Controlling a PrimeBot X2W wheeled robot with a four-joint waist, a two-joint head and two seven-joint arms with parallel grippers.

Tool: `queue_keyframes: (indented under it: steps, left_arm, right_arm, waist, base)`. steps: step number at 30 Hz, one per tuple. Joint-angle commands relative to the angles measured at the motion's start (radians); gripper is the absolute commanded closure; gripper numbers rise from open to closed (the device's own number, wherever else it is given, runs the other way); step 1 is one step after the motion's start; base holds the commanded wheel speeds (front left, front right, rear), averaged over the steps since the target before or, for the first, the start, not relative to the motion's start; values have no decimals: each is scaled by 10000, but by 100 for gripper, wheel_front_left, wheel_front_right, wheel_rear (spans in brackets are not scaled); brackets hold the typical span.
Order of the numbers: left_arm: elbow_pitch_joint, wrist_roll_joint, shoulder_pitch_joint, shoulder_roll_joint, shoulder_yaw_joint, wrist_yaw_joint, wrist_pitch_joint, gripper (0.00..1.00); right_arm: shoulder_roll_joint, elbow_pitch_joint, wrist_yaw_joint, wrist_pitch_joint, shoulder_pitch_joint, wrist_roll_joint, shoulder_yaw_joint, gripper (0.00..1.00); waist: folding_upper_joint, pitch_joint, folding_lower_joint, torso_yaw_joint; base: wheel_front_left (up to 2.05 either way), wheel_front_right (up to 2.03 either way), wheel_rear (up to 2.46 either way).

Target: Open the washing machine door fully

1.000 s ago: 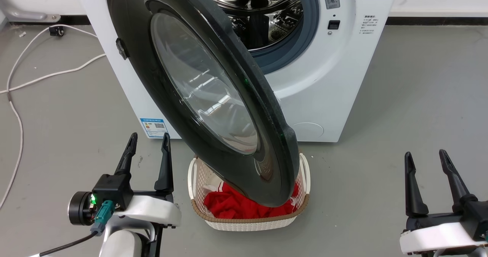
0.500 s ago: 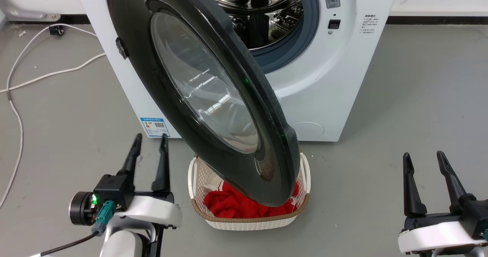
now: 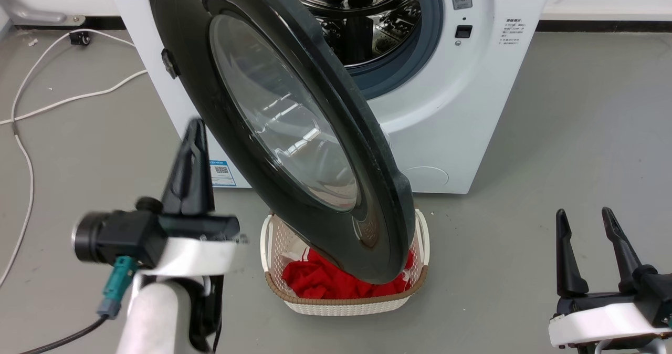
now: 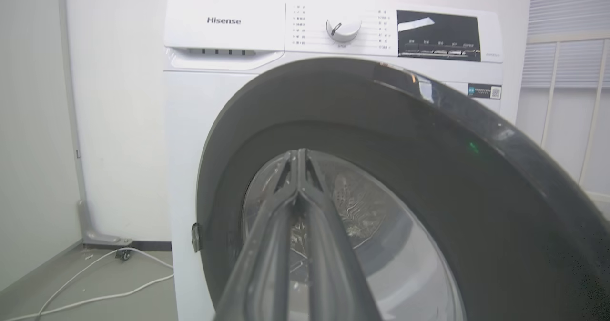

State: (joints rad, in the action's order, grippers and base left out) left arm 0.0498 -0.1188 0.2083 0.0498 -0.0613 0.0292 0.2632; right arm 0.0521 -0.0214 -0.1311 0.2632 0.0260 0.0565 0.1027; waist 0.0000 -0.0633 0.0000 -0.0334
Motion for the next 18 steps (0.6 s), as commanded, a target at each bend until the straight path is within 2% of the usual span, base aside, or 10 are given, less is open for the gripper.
queue_keyframes:
  steps: [1, 10, 14, 18]
  left_arm:
    - [265, -39, 232, 9, -38, -38, 23, 100]
    - [2702, -107, 1865, 4, -846, -450, 21, 100]
    - [3200, -250, 2576, 7, -1819, -392, 20, 100]
    - [2999, -491, 2913, 7, -3217, -159, 18, 100]
  right_arm:
    - [-35, -33, 7, 18, -68, 48, 5, 0]
    - [-32, -85, 7, 18, -154, 60, 75, 0]
    - [-34, -139, 7, 18, -152, 99, 69, 0]
    - [-32, -173, 7, 18, -129, 119, 32, 0]
  waist:
    - [0, 3, 0, -11]
    - [0, 0, 0, -56]
    - [0, 20, 0, -28]
    - [0, 60, 0, 57]
  base:
    - [0, 0, 0]
    - [0, 0, 0]
    - [0, 0, 0]
    - [0, 0, 0]
